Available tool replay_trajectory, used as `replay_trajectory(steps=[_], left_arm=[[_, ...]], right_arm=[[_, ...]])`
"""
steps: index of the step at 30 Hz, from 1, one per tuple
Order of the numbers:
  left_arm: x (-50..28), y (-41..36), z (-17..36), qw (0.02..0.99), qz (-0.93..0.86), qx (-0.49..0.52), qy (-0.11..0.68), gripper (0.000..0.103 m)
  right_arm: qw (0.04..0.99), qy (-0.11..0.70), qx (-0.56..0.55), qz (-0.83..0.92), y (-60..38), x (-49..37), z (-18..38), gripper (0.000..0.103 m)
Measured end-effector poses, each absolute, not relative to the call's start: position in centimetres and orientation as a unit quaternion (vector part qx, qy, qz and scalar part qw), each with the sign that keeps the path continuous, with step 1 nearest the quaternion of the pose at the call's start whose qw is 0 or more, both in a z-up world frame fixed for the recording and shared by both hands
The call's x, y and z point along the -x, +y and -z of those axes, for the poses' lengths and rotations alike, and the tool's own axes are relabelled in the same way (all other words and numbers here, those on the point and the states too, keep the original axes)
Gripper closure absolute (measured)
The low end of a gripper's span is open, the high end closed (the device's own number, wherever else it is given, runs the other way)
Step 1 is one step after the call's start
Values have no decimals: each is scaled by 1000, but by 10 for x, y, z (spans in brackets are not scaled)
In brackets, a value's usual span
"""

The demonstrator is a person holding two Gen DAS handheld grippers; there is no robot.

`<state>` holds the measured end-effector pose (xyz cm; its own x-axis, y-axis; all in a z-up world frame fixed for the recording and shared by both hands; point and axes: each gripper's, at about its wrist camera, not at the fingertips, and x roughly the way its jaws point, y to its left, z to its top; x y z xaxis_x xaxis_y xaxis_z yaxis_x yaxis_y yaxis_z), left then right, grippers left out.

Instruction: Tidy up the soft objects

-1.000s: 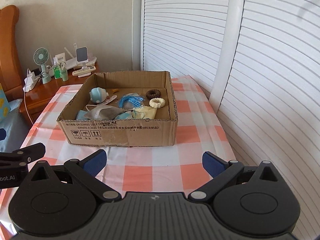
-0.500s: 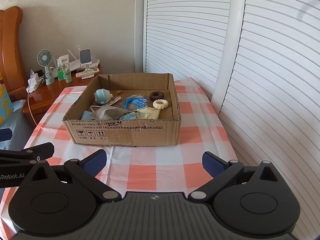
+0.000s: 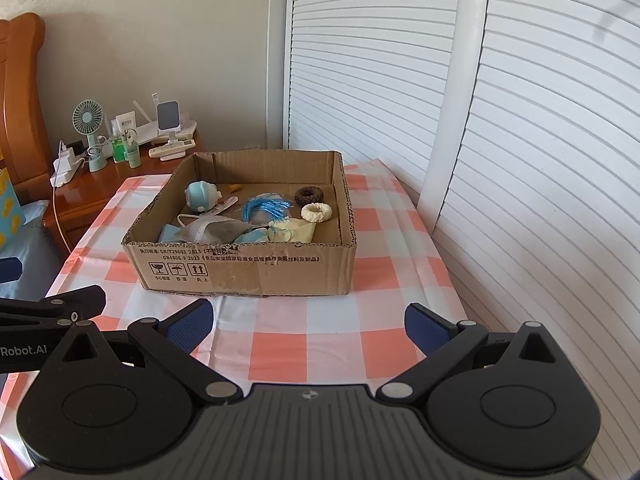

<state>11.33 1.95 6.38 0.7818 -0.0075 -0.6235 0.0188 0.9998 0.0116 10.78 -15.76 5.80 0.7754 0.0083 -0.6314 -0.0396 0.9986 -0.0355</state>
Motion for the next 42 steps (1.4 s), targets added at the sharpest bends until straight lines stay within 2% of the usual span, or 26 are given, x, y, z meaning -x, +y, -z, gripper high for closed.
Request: replay_trajectory(steps=[42], left_arm=[[-113,17,-64,943,8,-7,334,1]], right_arm=[[943,331,33,-10,-157,-106,-60,0]])
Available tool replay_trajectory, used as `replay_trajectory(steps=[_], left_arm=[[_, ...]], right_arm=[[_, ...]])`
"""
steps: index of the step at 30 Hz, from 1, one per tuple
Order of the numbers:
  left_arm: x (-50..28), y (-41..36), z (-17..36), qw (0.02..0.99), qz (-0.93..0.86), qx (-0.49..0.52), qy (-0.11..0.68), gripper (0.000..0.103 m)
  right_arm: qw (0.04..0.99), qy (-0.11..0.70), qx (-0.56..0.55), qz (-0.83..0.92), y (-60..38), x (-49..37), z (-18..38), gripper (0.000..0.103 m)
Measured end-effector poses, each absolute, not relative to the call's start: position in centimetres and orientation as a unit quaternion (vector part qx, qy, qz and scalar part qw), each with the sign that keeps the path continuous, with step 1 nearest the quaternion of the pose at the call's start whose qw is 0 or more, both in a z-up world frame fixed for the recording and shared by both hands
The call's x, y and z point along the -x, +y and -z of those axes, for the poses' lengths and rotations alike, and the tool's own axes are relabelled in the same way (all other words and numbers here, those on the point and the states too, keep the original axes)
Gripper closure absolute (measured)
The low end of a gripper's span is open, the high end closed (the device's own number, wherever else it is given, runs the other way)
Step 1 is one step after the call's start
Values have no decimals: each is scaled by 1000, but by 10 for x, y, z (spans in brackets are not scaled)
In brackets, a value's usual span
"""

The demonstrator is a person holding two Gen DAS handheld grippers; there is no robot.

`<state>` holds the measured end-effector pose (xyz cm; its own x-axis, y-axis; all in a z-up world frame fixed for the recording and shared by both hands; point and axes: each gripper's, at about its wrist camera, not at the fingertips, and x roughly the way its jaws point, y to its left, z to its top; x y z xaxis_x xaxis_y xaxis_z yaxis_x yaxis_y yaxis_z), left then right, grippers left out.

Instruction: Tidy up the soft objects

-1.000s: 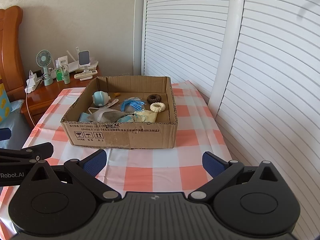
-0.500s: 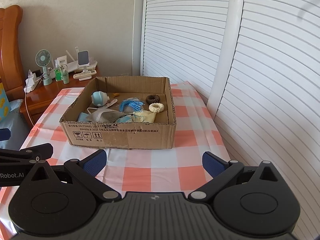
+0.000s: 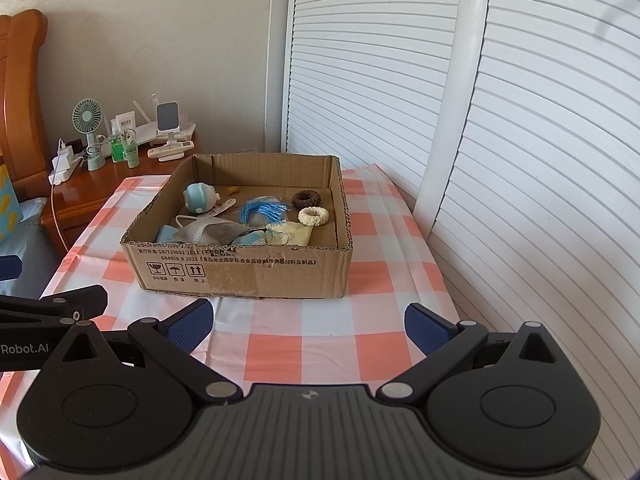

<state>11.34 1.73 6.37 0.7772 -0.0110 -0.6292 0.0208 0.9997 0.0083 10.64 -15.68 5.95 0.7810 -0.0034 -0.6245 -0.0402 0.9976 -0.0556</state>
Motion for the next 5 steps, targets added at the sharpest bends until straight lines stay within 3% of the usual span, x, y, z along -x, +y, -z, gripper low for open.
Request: replay_trajectory(steps=[5], left_arm=[[-113,16,-64,943,8,-7,334,1]], right_arm=[[943,331,34,-10,-157,-106,-60,0]])
